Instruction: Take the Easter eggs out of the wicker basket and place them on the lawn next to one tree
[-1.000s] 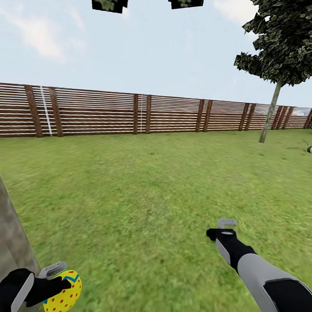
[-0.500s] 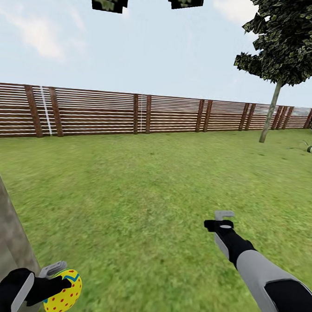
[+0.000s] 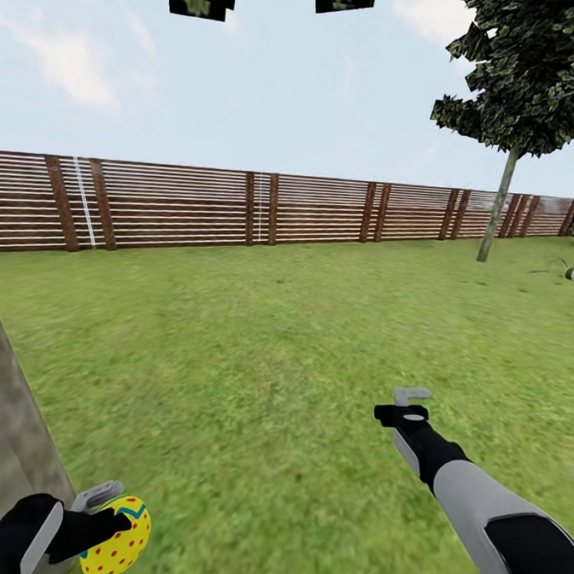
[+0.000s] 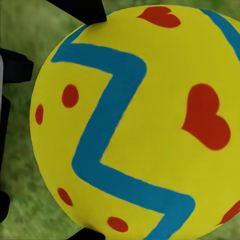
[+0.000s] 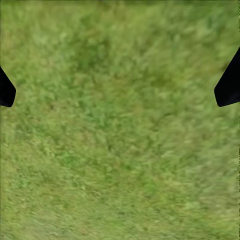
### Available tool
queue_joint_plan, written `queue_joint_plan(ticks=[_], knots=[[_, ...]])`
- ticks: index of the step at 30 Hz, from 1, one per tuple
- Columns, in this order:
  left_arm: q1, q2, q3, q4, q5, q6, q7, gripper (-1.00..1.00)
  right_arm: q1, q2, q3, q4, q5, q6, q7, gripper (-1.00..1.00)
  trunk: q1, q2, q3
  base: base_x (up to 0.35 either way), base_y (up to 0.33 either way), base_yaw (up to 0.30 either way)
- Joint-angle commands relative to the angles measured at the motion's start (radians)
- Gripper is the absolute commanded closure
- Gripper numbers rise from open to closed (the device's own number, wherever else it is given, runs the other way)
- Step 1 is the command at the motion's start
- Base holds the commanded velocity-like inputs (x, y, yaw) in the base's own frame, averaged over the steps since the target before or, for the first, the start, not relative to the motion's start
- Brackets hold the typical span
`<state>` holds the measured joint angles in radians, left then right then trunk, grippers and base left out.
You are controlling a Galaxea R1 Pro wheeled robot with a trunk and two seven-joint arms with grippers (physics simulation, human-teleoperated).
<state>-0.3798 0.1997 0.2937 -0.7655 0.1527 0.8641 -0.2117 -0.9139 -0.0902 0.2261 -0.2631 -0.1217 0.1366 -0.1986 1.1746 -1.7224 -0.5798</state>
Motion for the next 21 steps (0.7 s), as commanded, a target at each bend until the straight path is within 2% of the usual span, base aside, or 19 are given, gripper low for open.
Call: queue_joint_plan(ticks=[1,21], knots=[[-0.001,0.0,0.002,0.0,0.004,0.006,-0.002,1.0,0.0,0.0,0.009,-0.002,-0.01,0.006,-0.005,-1.0,0.004,-0.008,-0.004,0.0,0.0,0.0],[-0.001,-0.002,0.002,0.002,0.002,0.005,-0.002,1.0,0.0,0.001,0.009,-0.002,-0.011,0.006,-0.007,-1.0,0.081,-0.148,-0.067,0.0,0.0,0.0]])
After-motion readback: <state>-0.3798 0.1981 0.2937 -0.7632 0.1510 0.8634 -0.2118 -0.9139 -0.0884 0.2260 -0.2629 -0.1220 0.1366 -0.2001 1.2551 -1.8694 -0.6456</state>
